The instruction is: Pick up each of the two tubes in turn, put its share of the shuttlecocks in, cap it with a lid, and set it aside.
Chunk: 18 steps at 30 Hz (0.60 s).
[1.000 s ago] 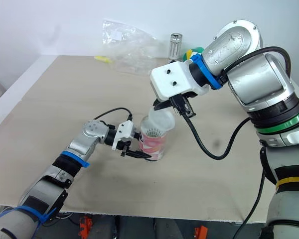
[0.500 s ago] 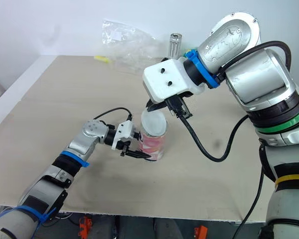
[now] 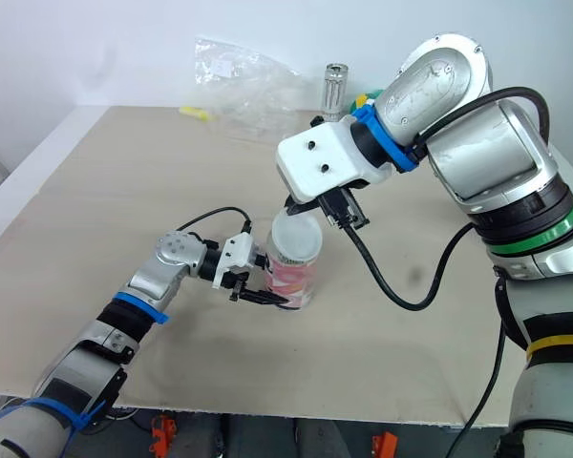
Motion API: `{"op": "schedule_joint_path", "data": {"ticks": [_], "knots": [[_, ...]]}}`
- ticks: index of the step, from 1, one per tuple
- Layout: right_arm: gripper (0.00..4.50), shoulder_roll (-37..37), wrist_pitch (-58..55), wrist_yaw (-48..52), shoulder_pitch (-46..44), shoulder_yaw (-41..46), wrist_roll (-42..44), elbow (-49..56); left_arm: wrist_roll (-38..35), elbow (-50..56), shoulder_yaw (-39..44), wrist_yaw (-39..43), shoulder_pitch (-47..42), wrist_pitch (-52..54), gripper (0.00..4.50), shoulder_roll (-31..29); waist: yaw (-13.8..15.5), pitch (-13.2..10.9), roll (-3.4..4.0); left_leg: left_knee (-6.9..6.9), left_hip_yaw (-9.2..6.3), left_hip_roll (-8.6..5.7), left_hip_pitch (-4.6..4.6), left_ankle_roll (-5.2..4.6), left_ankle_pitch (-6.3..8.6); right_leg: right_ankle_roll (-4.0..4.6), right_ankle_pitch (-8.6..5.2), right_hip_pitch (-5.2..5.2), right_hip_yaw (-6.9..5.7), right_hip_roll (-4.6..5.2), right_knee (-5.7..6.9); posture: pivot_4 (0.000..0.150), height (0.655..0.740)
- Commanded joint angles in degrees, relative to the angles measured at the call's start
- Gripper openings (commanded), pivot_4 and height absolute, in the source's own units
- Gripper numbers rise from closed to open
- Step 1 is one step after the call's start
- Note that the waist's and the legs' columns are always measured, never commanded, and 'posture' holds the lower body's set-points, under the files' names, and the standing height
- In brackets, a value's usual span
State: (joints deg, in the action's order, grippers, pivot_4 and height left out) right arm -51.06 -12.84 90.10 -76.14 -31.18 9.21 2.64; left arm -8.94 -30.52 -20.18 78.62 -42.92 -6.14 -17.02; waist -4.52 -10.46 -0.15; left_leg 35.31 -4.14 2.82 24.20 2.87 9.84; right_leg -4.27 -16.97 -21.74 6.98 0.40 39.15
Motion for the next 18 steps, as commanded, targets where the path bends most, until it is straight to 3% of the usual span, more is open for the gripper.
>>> {"op": "schedule_joint_path", "data": {"ticks": [1,16,18], "knots": [[0.06,-1.07,0.21,2.4,0.17,0.56,0.79,1.71,4.63,-2.95,-2.5,0.38,2.87,1.67,2.51,-2.75,0.0,0.0,0.0,0.0,0.0,0.0,0.0,0.0,0.0,0.0,0.0,0.0,0.0,0.0,0.0,0.15,0.74],[0.06,-0.34,6.2,2.39,5.94,0.14,-7.6,4.66,4.34,-2.01,-2.51,0.16,3.27,2.44,2.51,-3.11,0.01,0.12,-0.15,0.0,0.0,0.0,-0.02,-0.03,0.02,0.02,-0.02,0.02,-0.01,-0.01,0.0,0.15,0.74],[0.69,2.02,7.39,-0.52,7.02,-0.34,-10.52,4.08,4.28,-2.18,-2.42,0.06,3.1,2.55,2.51,-2.97,-0.07,0.23,-0.25,-0.01,0.0,0.01,-0.04,-0.03,0.02,0.02,-0.02,0.02,-0.01,-0.01,0.0,0.15,0.74]]}}
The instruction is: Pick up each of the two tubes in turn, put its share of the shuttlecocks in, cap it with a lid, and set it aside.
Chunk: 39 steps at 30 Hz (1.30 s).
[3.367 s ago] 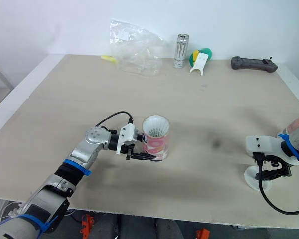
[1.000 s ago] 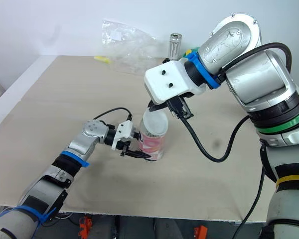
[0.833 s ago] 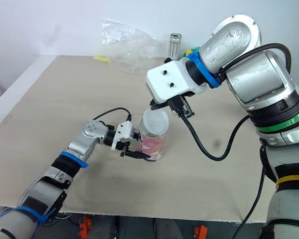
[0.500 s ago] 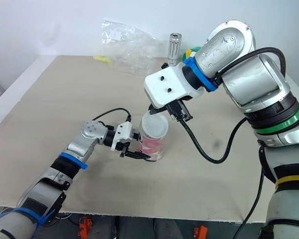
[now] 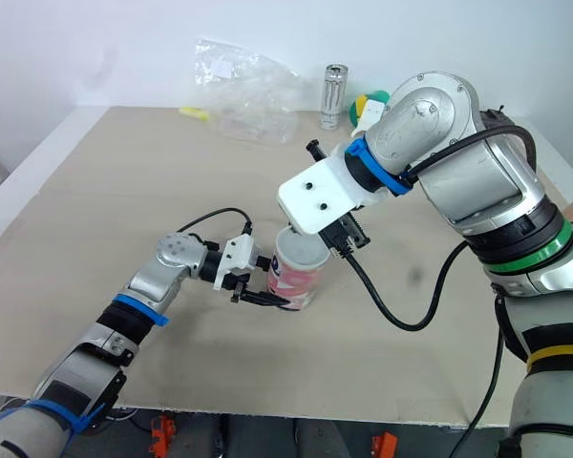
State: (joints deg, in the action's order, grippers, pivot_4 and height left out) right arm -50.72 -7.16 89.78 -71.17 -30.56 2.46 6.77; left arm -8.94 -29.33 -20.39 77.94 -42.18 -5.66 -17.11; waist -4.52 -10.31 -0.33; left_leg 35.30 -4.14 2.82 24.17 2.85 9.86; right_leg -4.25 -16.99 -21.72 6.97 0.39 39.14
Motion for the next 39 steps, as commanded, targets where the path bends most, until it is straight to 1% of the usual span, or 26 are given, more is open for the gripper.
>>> {"op": "schedule_joint_path", "data": {"ticks": [1,2,4,7,12,17,20,22,23,24,29,32,36,39], "knots": [[1.12,2.55,1.82,-0.9,2.33,-0.93,-4.72,-0.36,4.26,-3.41,-2.19,0.7,2.33,2.08,2.51,-2.84,-0.09,0.1,-0.08,0.0,0.0,0.03,-0.05,0.0,0.0,0.01,0.0,0.03,0.0,-0.04,0.0,0.15,0.74],[1.39,3.48,1.22,-1.22,2.48,-0.51,-4.84,-0.57,4.24,-3.42,-2.18,0.68,2.32,2.1,2.51,-2.81,-0.1,0.13,-0.09,0.0,0.0,0.05,-0.07,-0.01,0.01,0.02,0.0,0.04,0.0,-0.06,0.01,0.15,0.74],[2.31,4.71,0.66,-1.23,2.31,0.37,-5.42,-1.06,4.23,-3.4,-2.19,0.7,2.36,2.13,2.51,-2.81,-0.1,0.17,-0.15,0.0,0.0,0.06,-0.16,-0.01,0.0,0.05,0.02,0.12,-0.01,-0.08,0.02,0.15,0.74],[2.31,6.64,-1.08,-1.34,1.68,1.73,-5.48,-1.44,4.22,-3.53,-2.23,0.69,2.34,2.09,2.51,-2.71,-0.29,0.21,-0.21,-0.01,0.01,0.08,-0.36,0.0,0.01,0.05,0.02,0.29,0.0,-0.08,0.02,0.15,0.74],[2.31,7.34,-8.24,1.65,-1.27,7.47,1.55,-1.79,4.23,-3.8,-2.35,0.62,2.12,2.06,2.51,-2.34,-0.3,0.2,-0.2,-0.03,0.01,0.09,-0.39,0.0,0.01,0.08,0.03,0.31,0.01,-0.08,0.02,0.15,0.74],[2.31,3.21,-12.43,2.72,-3.96,11.03,8.61,-5.06,4.28,-4.43,-2.36,0.83,1.65,1.8,2.51,-2.21,-0.27,0.16,-0.21,-0.03,0.01,0.08,-0.33,0.0,0.01,0.07,0.03,0.29,0.0,-0.06,0.01,0.15,0.74],[1.53,2.35,-15.46,2.72,-2.75,11.81,11.42,-3.68,4.42,-4.8,-2.41,0.95,1.41,1.55,2.51,-2.21,-0.33,0.17,-0.21,-0.08,0.01,0.08,-0.37,0.0,0.04,0.09,-0.02,0.3,0.01,-0.07,-0.01,0.15,0.74],[0.65,2.02,-16.32,2.61,-1.27,11.84,11.99,-2.29,4.47,-5.13,-2.38,1.08,1.17,1.42,2.51,-2.14,-0.33,0.18,-0.21,-0.12,0.01,0.08,-0.4,-0.01,0.04,0.1,-0.01,0.29,0.01,-0.08,0.0,0.15,0.74],[0.13,2.1,-16.69,2.25,-0.63,11.7,12.01,-1.84,4.5,-5.3,-2.4,1.19,1.05,1.32,2.51,-2.11,-0.33,0.17,-0.21,-0.13,0.0,0.08,-0.4,-0.01,0.04,0.1,-0.01,0.29,0.0,-0.09,0.0,0.15,0.74],[0.05,2.21,-16.94,2.11,-0.17,11.69,12.13,-1.45,4.54,-5.39,-2.45,1.28,0.96,1.24,2.51,-2.1,-0.33,0.17,-0.21,-0.12,0.01,0.08,-0.39,0.0,0.03,0.09,-0.01,0.28,0.01,-0.08,0.0,0.15,0.74],[0.05,3.66,-18.44,1.05,1.7,10.69,12.45,0.01,4.59,-5.76,-2.45,1.54,0.42,1.2,2.51,-2.0,-0.33,0.17,-0.2,-0.14,0.03,0.07,-0.36,0.0,0.03,0.1,-0.02,0.24,0.02,-0.08,0.0,0.15,0.74],[0.05,4.37,-17.88,-0.5,2.63,8.67,9.35,-0.07,4.55,-5.7,-2.39,1.57,0.36,1.25,2.51,-2.09,-0.32,0.16,-0.2,-0.16,0.03,0.07,-0.36,0.0,0.03,0.08,-0.04,0.24,0.02,-0.07,0.0,0.15,0.74],[0.05,3.93,-16.79,1.59,4.17,6.64,8.22,1.36,4.49,-5.33,-2.33,1.65,0.6,1.4,2.51,-2.44,-0.31,0.16,-0.2,-0.16,0.03,0.07,-0.36,0.0,0.03,0.08,-0.03,0.23,0.02,-0.08,0.0,0.15,0.74],[0.05,4.23,-14.5,2.17,5.08,3.9,5.63,1.2,4.5,-5.1,-2.28,1.61,0.78,1.48,2.51,-2.61,-0.31,0.16,-0.21,-0.16,0.03,0.07,-0.34,0.0,0.03,0.08,-0.03,0.21,0.02,-0.08,0.0,0.15,0.74]]}}
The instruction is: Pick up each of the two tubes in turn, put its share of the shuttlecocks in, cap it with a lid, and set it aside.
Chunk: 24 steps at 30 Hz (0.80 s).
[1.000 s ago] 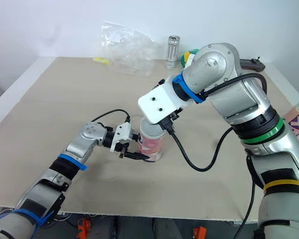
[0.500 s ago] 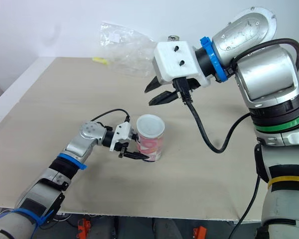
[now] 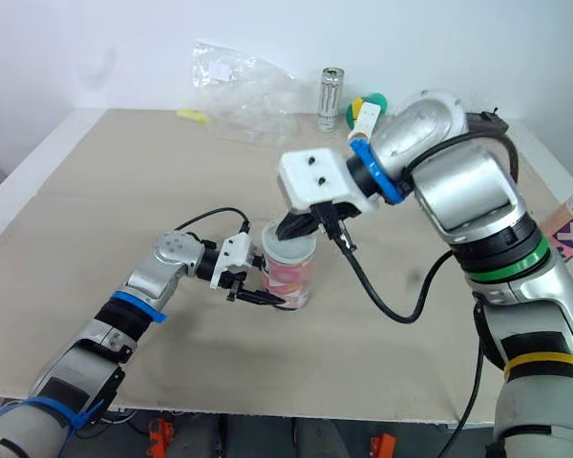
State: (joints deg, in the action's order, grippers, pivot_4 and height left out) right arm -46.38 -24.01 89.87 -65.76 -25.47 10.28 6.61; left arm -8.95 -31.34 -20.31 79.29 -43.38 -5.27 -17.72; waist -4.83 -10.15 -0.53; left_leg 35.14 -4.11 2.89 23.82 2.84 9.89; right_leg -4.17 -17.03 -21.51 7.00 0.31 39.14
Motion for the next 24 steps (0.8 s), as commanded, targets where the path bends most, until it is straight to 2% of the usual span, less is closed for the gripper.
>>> {"op": "schedule_joint_path", "data": {"ticks": [1,7,9,11,15,17,20,24], "knots": [[0.05,-0.36,3.7,2.36,0.0,-2.46,-3.46,1.17,4.52,-3.02,-2.35,0.21,2.02,1.12,2.51,-2.04,0.0,0.0,0.0,0.0,0.0,0.0,0.0,0.0,0.0,0.0,0.0,0.0,-0.01,0.0,0.0,0.15,0.74],[0.05,-2.2,11.49,2.63,-0.1,-9.33,-7.08,0.26,4.55,-2.83,-2.3,-0.03,2.18,1.19,2.51,-2.19,-0.01,0.06,-0.06,0.0,0.0,0.0,-0.11,0.0,0.0,0.0,0.0,0.08,0.0,0.0,0.0,0.15,0.74],[0.05,-1.18,16.6,2.56,-0.5,-11.14,-12.84,-2.82,4.45,-2.7,-2.25,-0.04,2.24,1.42,2.51,-2.21,-0.03,0.12,-0.11,-0.04,0.01,0.0,-0.21,0.0,0.0,0.01,0.0,0.14,0.01,0.0,0.0,0.15,0.74],[0.05,-0.35,19.07,2.59,-0.44,-12.0,-15.06,-4.14,4.44,-2.49,-2.3,-0.04,2.43,1.49,2.51,-2.28,-0.09,0.41,-0.44,-0.18,0.04,0.01,-0.46,0.01,0.0,0.06,-0.04,0.24,0.02,0.0,0.0,0.15,0.74],[0.05,1.98,18.05,2.58,0.07,-10.18,-12.05,-4.32,4.35,-2.06,-2.32,-0.25,2.67,1.69,2.51,-2.36,-0.31,0.77,-0.76,-0.34,0.05,0.06,-0.79,0.01,0.0,0.41,-0.2,0.28,0.02,-0.01,0.0,0.15,0.74],[0.05,4.55,13.15,2.03,-0.38,-6.06,-7.45,-4.59,4.26,-1.85,-2.33,-0.37,2.83,1.75,2.51,-2.41,-0.58,0.85,-0.84,-0.35,0.07,0.09,-0.82,0.02,0.0,0.45,-0.17,0.34,0.03,-0.01,0.0,0.15,0.74],[0.05,4.05,5.43,2.56,-1.14,-1.11,0.67,-3.0,4.26,-1.53,-2.41,-0.43,3.11,1.76,2.51,-2.54,-0.61,0.83,-0.8,-0.4,0.06,0.09,-0.75,0.02,-0.01,0.49,-0.12,0.4,0.03,-0.01,0.0,0.15,0.74],[1.35,-0.32,-3.1,1.6,-0.66,7.21,6.38,-2.24,4.3,-1.45,-2.38,-0.36,3.27,1.61,2.51,-2.49,-0.28,0.67,-0.64,-0.51,0.05,0.04,-0.41,0.02,-0.01,0.23,-0.12,0.16,0.04,0.0,0.0,0.15,0.74]]}}
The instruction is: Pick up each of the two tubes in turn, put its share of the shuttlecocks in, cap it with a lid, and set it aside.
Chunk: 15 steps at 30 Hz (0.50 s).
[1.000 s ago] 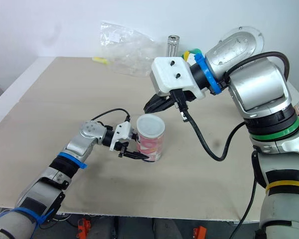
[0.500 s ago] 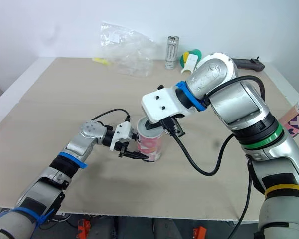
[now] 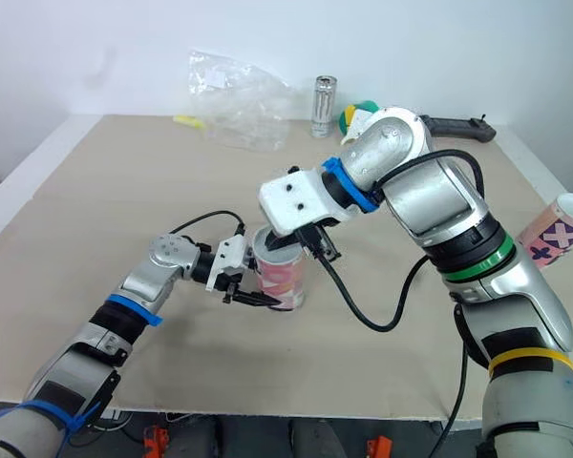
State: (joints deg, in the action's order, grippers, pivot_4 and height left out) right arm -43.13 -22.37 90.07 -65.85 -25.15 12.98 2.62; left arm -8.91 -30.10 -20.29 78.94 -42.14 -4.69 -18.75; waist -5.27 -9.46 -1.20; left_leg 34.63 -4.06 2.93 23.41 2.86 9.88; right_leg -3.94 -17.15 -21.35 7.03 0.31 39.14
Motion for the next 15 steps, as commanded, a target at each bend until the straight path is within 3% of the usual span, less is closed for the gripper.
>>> {"op": "schedule_joint_path", "data": {"ticks": [1,5,7,9,14,15], "knots": [[1.85,-5.09,-5.93,1.04,0.21,8.36,4.61,2.59,4.26,-2.7,-2.41,0.05,2.02,0.96,2.51,-1.42,0.44,-0.03,0.02,-0.04,-0.01,-0.02,0.02,0.0,0.0,0.03,-0.04,-0.02,0.0,0.01,0.0,0.15,0.74],[3.59,-9.38,-7.88,0.25,3.72,12.61,7.28,6.06,4.54,-3.38,-2.49,0.0,1.66,0.24,2.51,-1.05,0.55,-0.04,0.06,-0.21,-0.02,-0.02,-0.03,-0.08,0.09,0.09,-0.25,-0.02,-0.04,0.0,-0.06,0.15,0.74],[4.46,-12.39,-12.96,-2.91,8.45,18.82,11.16,10.85,3.94,-3.28,-2.52,0.69,1.29,1.0,2.51,-0.5,0.68,-0.08,0.1,-0.22,-0.01,-0.01,-0.05,-0.09,0.11,0.09,-0.25,-0.02,-0.03,-0.01,-0.06,0.15,0.74],[4.46,-14.05,-16.32,-5.01,11.42,22.38,13.86,14.12,3.3,-3.07,-2.45,1.43,1.16,1.78,2.51,-0.2,0.79,-0.13,0.15,-0.19,-0.02,-0.02,-0.02,-0.09,0.11,0.06,-0.25,-0.02,-0.04,0.0,-0.06,0.15,0.74],[4.5,-16.82,-21.13,-11.67,22.0,28.36,16.67,22.2,-0.09,-0.09,-1.07,4.64,1.04,3.76,4.48,0.5,0.68,-0.24,0.2,-0.2,0.03,-0.06,0.03,-0.07,0.11,0.0,-0.26,-0.09,0.02,0.04,-0.09,0.15,0.74],[4.5,-17.02,-21.91,-12.77,23.25,29.03,17.18,23.19,-0.32,0.39,-0.96,5.18,1.08,3.8,4.48,0.38,0.78,-0.28,0.18,-0.21,0.03,-0.06,0.07,-0.06,0.12,0.0,-0.28,-0.12,0.02,0.04,-0.09,0.15,0.74]]}}
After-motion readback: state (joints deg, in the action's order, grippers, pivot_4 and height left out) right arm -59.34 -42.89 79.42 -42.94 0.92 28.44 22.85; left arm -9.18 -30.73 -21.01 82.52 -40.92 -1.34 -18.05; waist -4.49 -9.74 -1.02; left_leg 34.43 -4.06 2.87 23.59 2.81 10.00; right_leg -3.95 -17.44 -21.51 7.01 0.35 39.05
